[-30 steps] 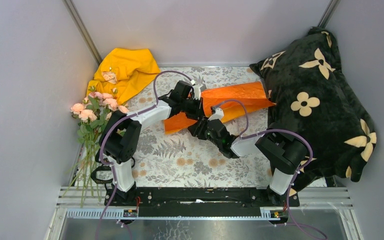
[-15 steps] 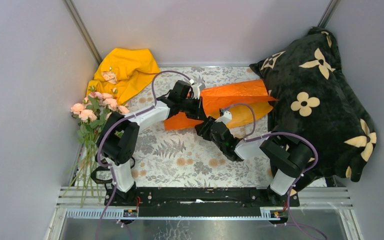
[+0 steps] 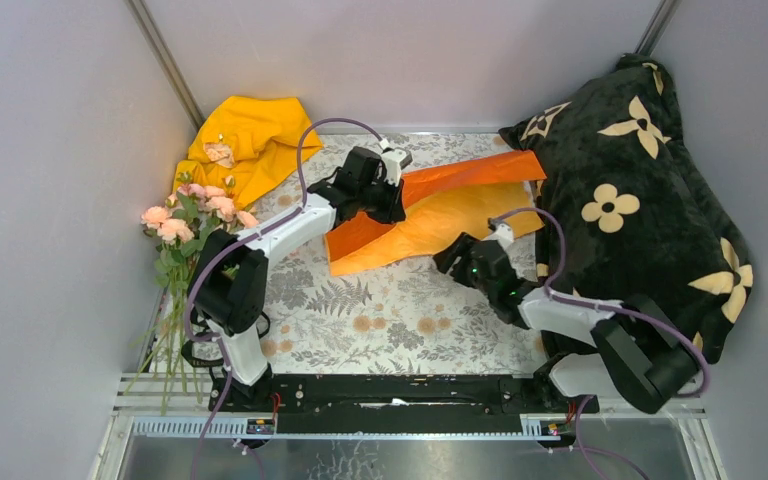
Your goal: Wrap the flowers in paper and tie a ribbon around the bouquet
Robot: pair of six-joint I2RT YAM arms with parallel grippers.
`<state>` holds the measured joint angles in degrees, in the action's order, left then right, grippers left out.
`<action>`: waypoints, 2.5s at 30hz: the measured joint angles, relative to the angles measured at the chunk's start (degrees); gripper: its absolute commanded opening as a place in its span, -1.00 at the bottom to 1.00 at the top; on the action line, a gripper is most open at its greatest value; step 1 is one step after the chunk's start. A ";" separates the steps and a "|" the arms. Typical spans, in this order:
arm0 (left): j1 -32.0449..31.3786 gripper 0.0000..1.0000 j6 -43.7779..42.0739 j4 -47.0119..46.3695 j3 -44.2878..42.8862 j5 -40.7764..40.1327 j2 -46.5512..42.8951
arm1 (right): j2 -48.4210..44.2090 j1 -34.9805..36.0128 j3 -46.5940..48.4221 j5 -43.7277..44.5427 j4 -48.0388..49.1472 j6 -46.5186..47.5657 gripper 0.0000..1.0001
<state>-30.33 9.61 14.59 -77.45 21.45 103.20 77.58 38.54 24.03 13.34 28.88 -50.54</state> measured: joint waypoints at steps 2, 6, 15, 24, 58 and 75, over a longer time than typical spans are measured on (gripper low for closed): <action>0.00 -1.00 -1.66 0.46 -0.33 -1.18 -0.44 | -3.32 -5.11 -0.52 -3.19 -3.76 2.19 0.52; 0.00 -1.00 -4.31 1.66 -0.35 -2.69 -1.20 | -8.04 -12.48 3.65 -5.97 -13.79 8.41 0.73; -0.74 -1.00 -9.01 2.99 -0.33 -3.93 -1.62 | -8.33 -21.18 20.61 -6.21 -22.34 10.54 0.96; -2.27 -1.00 -10.78 2.99 -0.31 -4.17 -1.62 | 6.05 -21.38 27.08 -1.99 -22.36 5.64 0.92; -3.08 -1.00 -14.43 2.69 2.25 -5.42 -1.60 | 10.47 -21.88 30.29 -1.88 -20.70 1.90 -0.36; -10.80 0.79 -27.34 3.85 2.03 -14.36 -1.25 | 8.70 -22.51 31.93 -7.13 -19.34 3.13 -1.00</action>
<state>-41.12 -17.74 18.44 -75.42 7.09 101.95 86.28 16.03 55.96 6.22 9.54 -47.42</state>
